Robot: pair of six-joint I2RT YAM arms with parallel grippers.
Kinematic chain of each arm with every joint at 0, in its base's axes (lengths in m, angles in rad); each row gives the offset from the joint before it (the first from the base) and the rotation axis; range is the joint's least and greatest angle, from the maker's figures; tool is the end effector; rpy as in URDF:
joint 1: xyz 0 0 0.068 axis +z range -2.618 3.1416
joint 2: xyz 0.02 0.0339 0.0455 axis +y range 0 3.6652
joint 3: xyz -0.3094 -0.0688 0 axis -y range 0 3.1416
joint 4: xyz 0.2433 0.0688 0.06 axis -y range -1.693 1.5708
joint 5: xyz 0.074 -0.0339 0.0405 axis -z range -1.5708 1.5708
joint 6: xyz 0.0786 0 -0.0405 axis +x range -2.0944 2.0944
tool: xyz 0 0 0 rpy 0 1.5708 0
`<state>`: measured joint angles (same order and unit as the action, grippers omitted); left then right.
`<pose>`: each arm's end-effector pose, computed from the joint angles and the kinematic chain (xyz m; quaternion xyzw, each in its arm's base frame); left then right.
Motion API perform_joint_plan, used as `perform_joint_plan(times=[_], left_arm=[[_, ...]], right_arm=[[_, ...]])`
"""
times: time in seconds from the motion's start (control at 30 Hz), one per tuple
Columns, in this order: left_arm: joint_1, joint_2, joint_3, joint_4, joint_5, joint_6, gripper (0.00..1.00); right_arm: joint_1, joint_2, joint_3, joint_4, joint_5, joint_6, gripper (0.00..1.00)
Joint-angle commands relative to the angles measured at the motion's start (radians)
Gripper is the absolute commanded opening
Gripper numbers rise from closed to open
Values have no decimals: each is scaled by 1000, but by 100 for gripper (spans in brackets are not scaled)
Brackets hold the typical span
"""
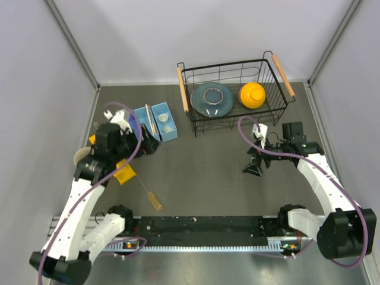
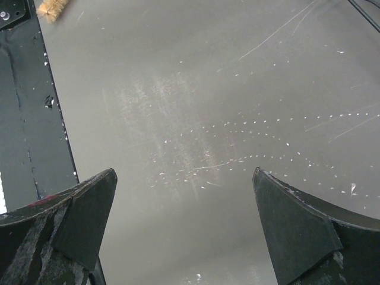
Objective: Organize the chemistry lab equipment
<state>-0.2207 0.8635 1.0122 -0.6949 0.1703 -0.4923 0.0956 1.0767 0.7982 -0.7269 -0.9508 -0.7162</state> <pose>0.1728 -0.0524 0.3654 -0.0763 0.8661 -0.2399 0.4318 0.1808 0.0816 0.2757 -0.4544 0.7340 0.3428 0.3704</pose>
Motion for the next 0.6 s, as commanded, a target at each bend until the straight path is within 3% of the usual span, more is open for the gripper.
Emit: perform_joint_plan(times=[0.0, 0.2, 0.4, 0.57], left_arm=[[-180, -112, -95, -83, -141, -109, 99], [-417, -147, -221, -149, -327, -329, 99], [-578, -100, -291, -189, -458, -526, 99], [-632, 22, -325, -250, -515, -660, 99]], right_arm=[[-13, 3, 1, 14, -22, -29, 99], [-11, 11, 1, 15, -20, -29, 99], [-13, 17, 3, 15, -23, -29, 99], [-13, 14, 4, 15, -25, -29, 99]])
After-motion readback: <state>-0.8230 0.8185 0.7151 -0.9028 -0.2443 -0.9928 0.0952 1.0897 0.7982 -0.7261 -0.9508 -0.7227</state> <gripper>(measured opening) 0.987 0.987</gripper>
